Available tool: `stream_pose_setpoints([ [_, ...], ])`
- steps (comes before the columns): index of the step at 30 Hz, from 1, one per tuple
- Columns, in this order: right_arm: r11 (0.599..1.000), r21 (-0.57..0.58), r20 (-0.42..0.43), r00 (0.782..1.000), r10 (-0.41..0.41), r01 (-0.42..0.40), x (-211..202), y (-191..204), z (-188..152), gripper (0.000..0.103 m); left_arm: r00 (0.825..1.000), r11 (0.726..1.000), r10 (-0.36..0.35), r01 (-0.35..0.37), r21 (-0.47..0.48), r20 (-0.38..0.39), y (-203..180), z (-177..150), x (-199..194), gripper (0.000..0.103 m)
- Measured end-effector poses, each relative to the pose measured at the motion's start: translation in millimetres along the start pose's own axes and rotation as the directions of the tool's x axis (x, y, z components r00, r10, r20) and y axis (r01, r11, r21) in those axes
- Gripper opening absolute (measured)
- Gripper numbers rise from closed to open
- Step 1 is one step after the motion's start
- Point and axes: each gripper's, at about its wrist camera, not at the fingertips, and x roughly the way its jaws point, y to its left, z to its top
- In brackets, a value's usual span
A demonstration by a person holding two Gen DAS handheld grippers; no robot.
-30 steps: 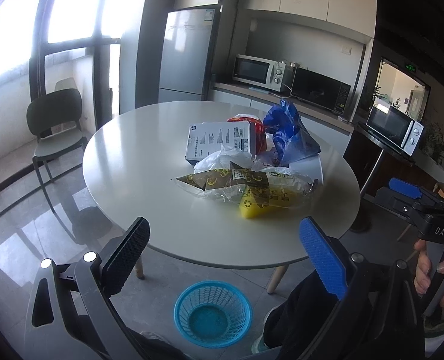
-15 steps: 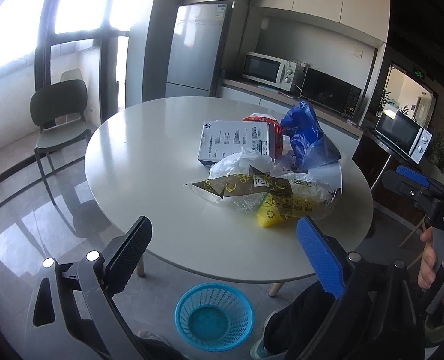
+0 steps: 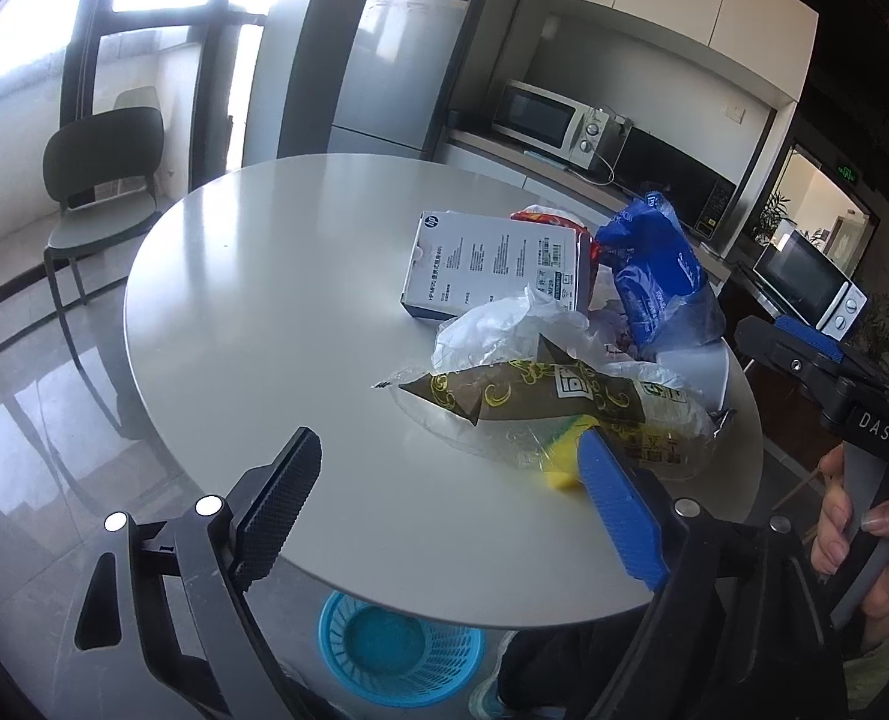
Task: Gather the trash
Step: 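Grasp the blue plastic bag with the right gripper while the left gripper grasps the yellow wrapper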
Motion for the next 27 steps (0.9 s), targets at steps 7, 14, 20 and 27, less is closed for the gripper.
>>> stream_pose_setpoints([
  [7,0.999,-0.01,-0.026,0.999,-0.038,0.038,36,-1,15,0.085,0.997,0.997,-0.061,0.059,-0.051,-0.041,8,7,23,0.073],
  [14,0.997,-0.027,-0.06,0.995,-0.077,0.076,57,-8,21,0.059,0.991,0.992,-0.114,0.109,-0.07,-0.074,9,11,39,0.039],
  [20,0.997,-0.014,-0.018,0.997,-0.076,0.076,54,-13,22,0.039,0.987,0.987,-0.157,0.156,-0.037,-0.029,0,14,27,0.005],
  [27,0.997,0.015,0.052,0.996,-0.076,0.075,36,-27,32,0.015,0.974,0.976,-0.215,0.213,0.036,0.074,-23,21,-6,0.002],
])
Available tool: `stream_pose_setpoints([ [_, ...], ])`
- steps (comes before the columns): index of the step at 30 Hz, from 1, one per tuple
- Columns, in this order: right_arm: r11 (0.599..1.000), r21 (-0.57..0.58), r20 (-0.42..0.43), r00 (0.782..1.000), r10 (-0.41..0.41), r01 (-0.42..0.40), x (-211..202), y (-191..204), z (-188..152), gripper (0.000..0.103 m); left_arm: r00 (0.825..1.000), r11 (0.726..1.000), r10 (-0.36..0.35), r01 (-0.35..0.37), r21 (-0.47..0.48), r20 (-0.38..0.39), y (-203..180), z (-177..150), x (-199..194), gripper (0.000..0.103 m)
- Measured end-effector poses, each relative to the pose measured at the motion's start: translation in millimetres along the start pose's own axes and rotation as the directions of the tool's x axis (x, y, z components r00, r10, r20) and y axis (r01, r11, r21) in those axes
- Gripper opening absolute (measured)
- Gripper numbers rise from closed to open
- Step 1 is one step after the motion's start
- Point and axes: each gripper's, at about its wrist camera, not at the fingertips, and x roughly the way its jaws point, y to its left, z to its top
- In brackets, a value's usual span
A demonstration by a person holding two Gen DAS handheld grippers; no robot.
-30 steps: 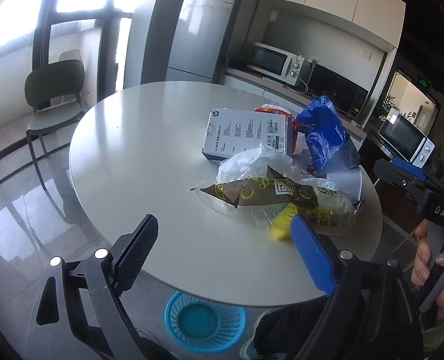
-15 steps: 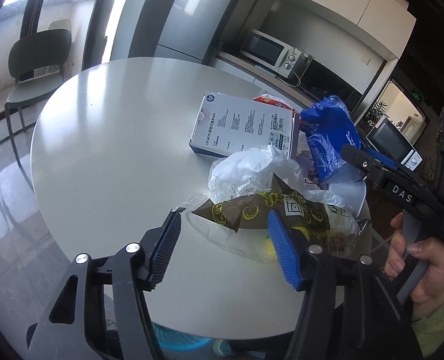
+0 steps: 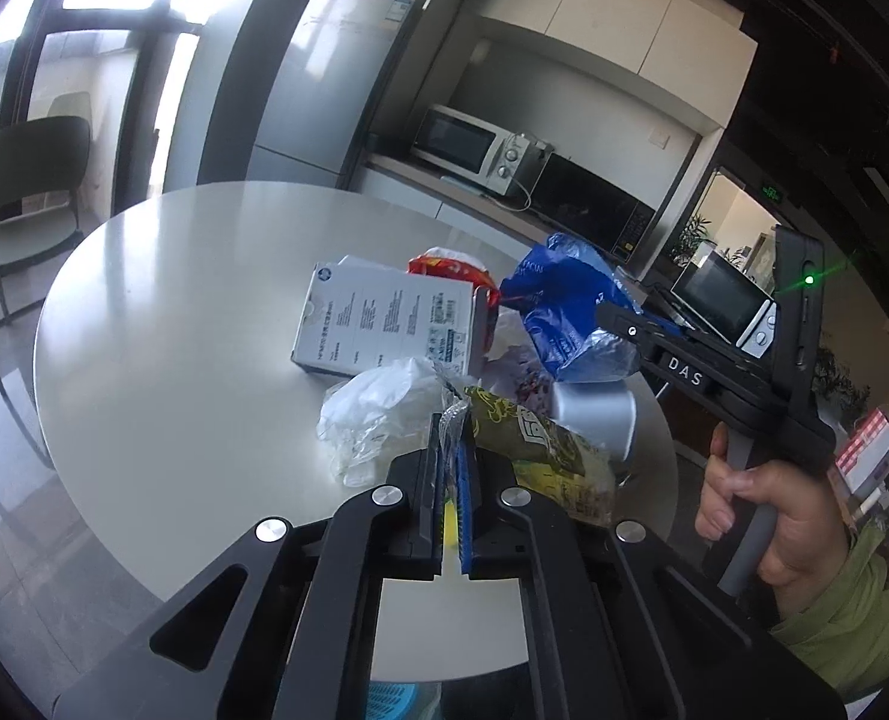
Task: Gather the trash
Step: 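Grasp the blue plastic bag with the right gripper while the left gripper grasps the yellow wrapper, then carry the blue bag in the right gripper while the left gripper carries the wrapper to the wastebasket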
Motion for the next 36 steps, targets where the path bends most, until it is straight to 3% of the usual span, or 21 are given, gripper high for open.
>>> stream_pose_setpoints([
  [1,1.0,0.003,0.007,1.0,-0.004,0.004,-4,-2,1,0.002,1.0,1.0,0.002,-0.002,0.003,0.028,-5,2,-7,0.002],
  [2,1.0,0.01,0.019,1.0,-0.008,0.007,-10,-5,2,0.001,0.999,1.0,-0.006,0.005,0.01,0.049,-10,5,-14,0.002],
  [9,0.999,0.038,0.064,0.998,0.019,-0.021,-44,-16,8,0.0,0.996,0.998,0.011,-0.017,0.057,0.093,-38,13,-41,0.002],
  [22,0.992,0.091,0.14,0.987,0.076,-0.09,-110,-35,14,0.0,0.982,0.995,0.062,-0.074,0.063,0.181,-45,21,-81,0.002],
  [26,0.991,0.091,0.129,0.988,0.084,-0.096,-122,-32,6,0.0,0.982,0.995,0.07,-0.081,0.061,0.174,-45,23,-83,0.002],
  [31,0.971,0.156,0.076,0.982,0.172,-0.182,-139,-44,-19,0.0,0.981,0.988,0.097,-0.115,0.101,0.168,-51,7,-100,0.002],
  [36,0.972,0.134,0.064,0.98,0.187,-0.194,-168,-44,-44,0.0,0.985,0.992,0.103,-0.111,0.058,0.136,-41,-12,-121,0.002],
])
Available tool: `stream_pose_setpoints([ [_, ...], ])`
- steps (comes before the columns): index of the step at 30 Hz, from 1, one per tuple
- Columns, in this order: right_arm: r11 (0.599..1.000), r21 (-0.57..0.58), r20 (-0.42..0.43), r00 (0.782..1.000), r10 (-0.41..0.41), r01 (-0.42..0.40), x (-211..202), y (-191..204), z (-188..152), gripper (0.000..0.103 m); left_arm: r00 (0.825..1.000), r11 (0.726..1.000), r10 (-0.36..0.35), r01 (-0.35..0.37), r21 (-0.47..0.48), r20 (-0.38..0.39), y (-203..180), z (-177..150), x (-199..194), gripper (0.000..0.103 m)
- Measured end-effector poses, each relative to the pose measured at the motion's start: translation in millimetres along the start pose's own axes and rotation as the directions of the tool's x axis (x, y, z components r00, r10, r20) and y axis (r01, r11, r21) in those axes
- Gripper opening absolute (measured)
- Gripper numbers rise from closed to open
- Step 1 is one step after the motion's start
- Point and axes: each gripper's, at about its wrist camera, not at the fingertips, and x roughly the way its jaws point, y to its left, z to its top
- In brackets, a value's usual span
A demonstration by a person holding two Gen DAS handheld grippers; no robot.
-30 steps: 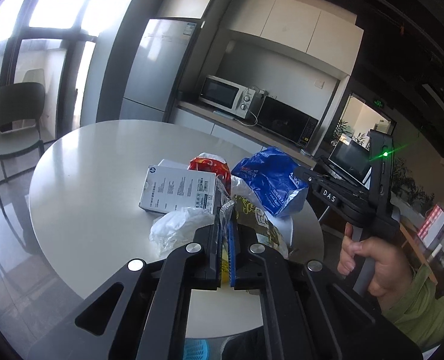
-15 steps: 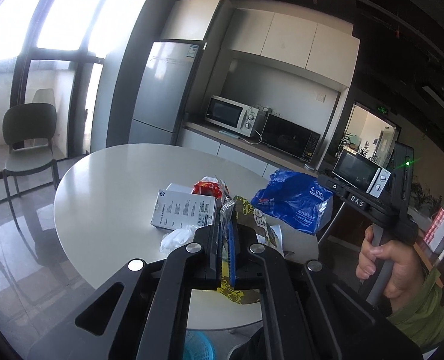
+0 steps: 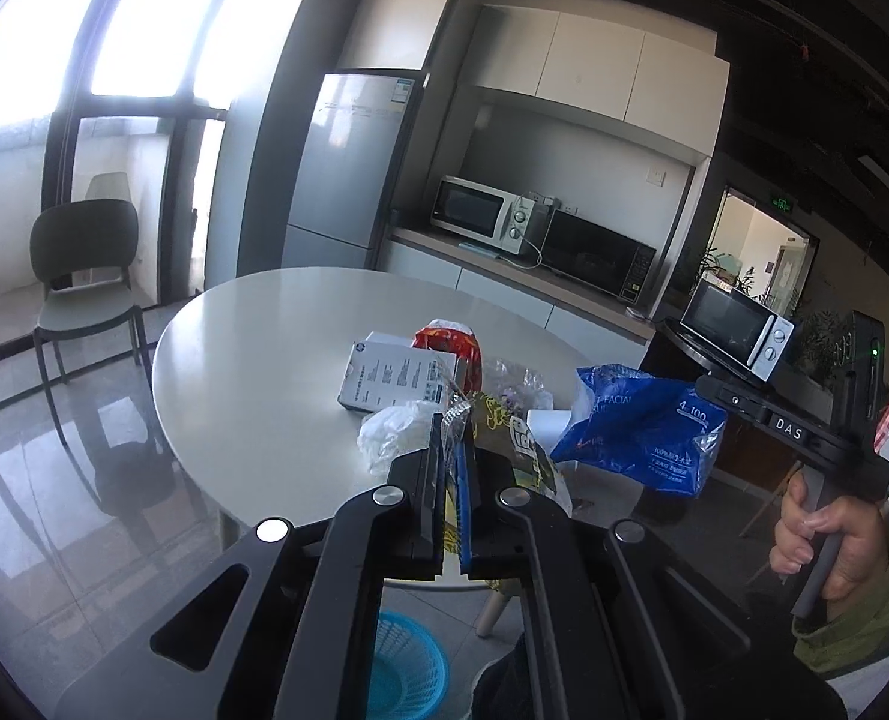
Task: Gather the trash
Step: 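Carry the blue bag in the right gripper while the left gripper carries the wrapper to the wastebasket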
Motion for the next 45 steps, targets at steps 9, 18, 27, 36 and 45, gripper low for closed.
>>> stream_pose_setpoints([
  [9,1.0,0.011,-0.011,1.0,0.016,-0.016,-52,-9,-23,0.0,0.998,1.0,0.023,-0.022,0.017,-0.055,4,-19,-15,0.002],
  [18,1.0,0.0,-0.074,0.997,0.022,-0.022,-69,-8,-49,0.0,0.986,0.997,0.075,-0.07,0.036,-0.147,6,-45,7,0.002],
  [27,0.999,0.001,-0.212,0.976,0.051,-0.051,-32,7,-96,0.0,0.953,0.994,0.112,-0.109,0.026,-0.281,21,-87,47,0.002],
  [36,0.998,0.028,-0.349,0.935,0.059,-0.053,30,1,-144,0.0,0.904,0.988,0.141,-0.157,-0.005,-0.404,48,-138,93,0.002],
  [45,0.997,0.06,-0.426,0.901,0.076,-0.055,100,-1,-183,0.0,0.852,0.976,0.148,-0.207,-0.062,-0.502,73,-175,135,0.002],
])
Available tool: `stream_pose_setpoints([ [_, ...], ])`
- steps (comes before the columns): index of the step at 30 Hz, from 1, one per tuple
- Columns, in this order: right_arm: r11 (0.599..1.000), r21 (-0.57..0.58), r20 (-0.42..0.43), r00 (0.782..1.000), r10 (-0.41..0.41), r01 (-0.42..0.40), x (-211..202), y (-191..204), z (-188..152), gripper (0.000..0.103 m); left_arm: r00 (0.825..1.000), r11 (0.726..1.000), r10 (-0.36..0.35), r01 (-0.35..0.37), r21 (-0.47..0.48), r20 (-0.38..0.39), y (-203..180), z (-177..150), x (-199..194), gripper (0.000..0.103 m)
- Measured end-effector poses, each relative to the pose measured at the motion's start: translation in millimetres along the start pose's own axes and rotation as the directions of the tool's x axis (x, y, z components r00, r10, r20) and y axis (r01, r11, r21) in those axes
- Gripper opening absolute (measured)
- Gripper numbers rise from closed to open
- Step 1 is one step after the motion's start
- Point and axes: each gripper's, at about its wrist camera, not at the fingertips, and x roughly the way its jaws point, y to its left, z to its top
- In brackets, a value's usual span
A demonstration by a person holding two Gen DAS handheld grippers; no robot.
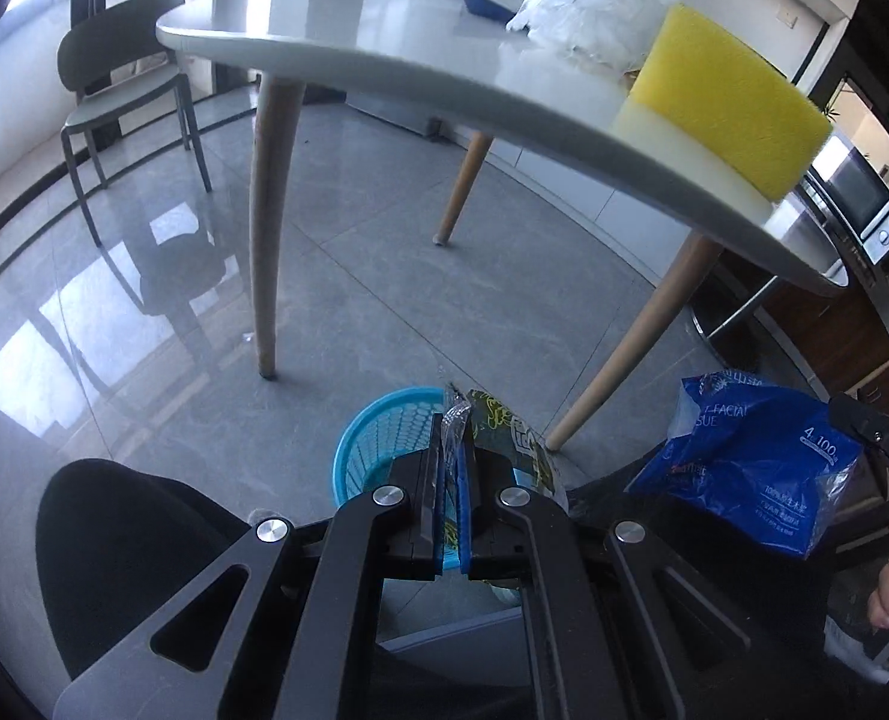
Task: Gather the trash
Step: 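Carry the blue bag in the right gripper while the left gripper carries the wrapper to the wastebasket, then open the right gripper over the blue wastebasket while the left gripper opens to drop the wrapper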
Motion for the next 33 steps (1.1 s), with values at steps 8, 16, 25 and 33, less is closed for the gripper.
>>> stream_pose_setpoints([
  [8,0.999,0.053,-0.062,0.998,0.014,-0.01,72,0,-12,0.0,0.997,0.998,0.043,-0.045,-0.034,-0.058,3,2,39,0.002],
  [16,0.988,0.157,-0.164,0.986,0.018,0.008,137,-17,-24,0.0,0.983,0.991,0.05,-0.07,-0.11,-0.176,18,5,100,0.002],
  [25,0.97,0.227,-0.343,0.939,0.002,0.081,229,-29,-33,0.0,0.956,0.982,0.077,-0.122,-0.145,-0.283,34,7,165,0.002],
  [33,0.956,0.259,-0.458,0.889,-0.007,0.141,306,-42,-48,0.0,0.914,0.983,0.134,-0.171,-0.064,-0.383,39,1,210,0.002],
])
